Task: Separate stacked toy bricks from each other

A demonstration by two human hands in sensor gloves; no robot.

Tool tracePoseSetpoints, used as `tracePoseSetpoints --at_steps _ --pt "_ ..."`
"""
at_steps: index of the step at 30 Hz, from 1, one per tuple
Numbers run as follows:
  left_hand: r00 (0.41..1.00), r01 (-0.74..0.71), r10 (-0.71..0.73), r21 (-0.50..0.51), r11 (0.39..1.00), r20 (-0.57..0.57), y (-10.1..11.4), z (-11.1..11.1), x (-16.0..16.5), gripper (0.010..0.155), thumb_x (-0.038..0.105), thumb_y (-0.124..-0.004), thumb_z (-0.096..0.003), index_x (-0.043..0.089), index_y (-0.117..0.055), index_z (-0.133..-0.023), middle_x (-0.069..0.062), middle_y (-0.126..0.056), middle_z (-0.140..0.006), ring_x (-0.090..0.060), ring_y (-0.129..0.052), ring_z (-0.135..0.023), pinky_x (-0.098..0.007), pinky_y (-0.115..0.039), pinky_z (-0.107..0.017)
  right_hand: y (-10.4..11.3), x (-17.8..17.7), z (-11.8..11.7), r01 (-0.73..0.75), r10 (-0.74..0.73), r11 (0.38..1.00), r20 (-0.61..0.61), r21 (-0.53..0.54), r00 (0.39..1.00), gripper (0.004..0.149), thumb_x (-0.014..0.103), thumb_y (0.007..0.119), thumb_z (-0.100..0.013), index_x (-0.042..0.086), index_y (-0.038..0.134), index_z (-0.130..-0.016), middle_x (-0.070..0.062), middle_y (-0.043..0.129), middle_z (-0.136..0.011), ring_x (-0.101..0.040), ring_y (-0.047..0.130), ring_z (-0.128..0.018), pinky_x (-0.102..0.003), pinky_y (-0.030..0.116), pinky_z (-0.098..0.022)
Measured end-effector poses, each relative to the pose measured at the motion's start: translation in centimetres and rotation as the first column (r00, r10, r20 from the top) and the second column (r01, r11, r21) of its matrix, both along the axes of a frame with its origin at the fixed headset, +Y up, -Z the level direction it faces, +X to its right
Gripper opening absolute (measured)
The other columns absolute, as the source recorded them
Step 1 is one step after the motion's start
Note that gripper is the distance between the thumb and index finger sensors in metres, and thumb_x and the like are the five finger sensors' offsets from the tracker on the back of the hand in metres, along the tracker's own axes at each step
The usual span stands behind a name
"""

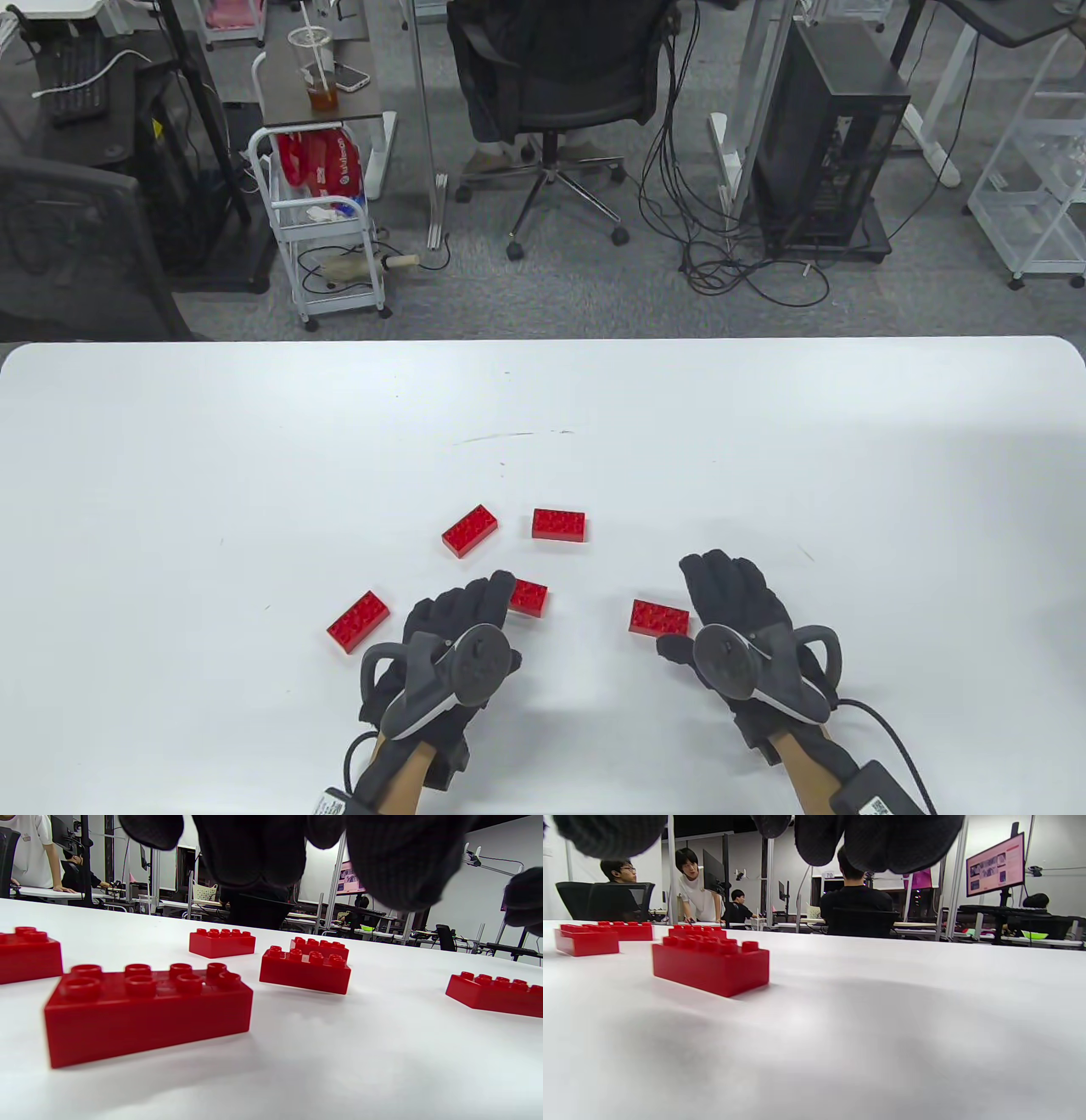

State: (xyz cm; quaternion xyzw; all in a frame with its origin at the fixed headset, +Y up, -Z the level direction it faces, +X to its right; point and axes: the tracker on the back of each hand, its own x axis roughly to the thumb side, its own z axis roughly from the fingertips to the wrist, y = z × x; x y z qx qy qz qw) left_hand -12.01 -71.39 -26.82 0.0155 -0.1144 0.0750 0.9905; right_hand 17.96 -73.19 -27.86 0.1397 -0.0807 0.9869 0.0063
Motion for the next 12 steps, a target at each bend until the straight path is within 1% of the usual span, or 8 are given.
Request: tracePoseSetpoints --at_steps 5,12 --pt "1.0 0.0 0.0 -0.026 1.0 -0.01 -0.4 -0.2 -0.3 0.09 0.057 -0.079 -0.0405 0.03 -0.04 -0.117 -0.001 -0.064 -0.118 -0.028 -0.074 -0.105 -0.055 -0.059 -0.079 0.2 -1.1 0.8 -0.011 0.013 0.999 -0.037 0.05 0.999 0.093 0.066 0.064 -0.042 0.017 0.034 -0.115 -0.02 0.049 -0.119 -0.053 0.062 -0.105 -0.063 0.065 -0.069" --pt "1.0 0.006 -0.007 -0.045 0.999 -0.013 -0.5 -0.3 -0.3 0.089 0.057 -0.079 -0.0406 0.03 -0.041 -0.117 -0.001 -0.064 -0.118 -0.029 -0.073 -0.105 -0.055 -0.059 -0.079 -0.3 -1.3 1.0 -0.029 0.031 0.999 -0.046 0.033 0.998 0.093 0.066 0.064 -0.042 0.017 0.035 -0.115 -0.02 0.049 -0.119 -0.052 0.061 -0.105 -0.063 0.065 -0.069"
